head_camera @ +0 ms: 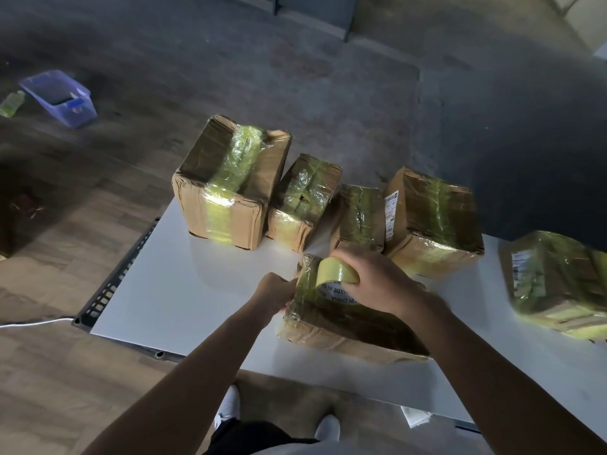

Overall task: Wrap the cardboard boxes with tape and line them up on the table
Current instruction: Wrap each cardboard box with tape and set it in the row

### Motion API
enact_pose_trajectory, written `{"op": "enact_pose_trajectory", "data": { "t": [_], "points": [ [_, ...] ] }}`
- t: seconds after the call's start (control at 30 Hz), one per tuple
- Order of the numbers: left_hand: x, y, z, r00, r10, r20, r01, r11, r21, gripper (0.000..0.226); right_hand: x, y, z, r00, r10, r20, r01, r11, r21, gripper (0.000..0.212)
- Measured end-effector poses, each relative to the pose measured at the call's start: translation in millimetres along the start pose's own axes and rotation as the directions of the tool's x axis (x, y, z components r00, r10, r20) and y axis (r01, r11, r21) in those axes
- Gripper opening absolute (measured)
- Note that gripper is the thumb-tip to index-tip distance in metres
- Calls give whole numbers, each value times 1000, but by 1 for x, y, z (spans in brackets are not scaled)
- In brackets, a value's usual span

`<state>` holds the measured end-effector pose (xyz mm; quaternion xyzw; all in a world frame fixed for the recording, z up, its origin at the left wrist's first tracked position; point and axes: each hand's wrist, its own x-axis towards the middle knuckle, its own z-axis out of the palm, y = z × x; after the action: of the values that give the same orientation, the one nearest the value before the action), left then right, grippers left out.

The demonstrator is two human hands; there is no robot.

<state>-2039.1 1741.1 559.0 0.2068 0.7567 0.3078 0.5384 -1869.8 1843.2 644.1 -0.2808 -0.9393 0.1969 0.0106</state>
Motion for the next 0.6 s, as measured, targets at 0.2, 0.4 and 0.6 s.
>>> {"op": "enact_pose_trajectory", "data": {
  "t": [0.2, 0.4, 0.6],
  "points": [
    [-2, -22, -8, 992, -55, 112, 77, 977, -198, 38, 1, 1, 3, 1000, -11, -21, 12, 1000, 5, 53],
    [-10, 11, -3, 907, 308, -289, -321, 947, 0, 28, 0, 3, 4, 1000, 2, -14, -1, 998, 55, 55],
    [-18, 19, 25, 872, 362, -330, -335, 932, 138, 35, -4, 9, 5, 997, -11, 83, -7, 975, 222, 64]
  ]
}}
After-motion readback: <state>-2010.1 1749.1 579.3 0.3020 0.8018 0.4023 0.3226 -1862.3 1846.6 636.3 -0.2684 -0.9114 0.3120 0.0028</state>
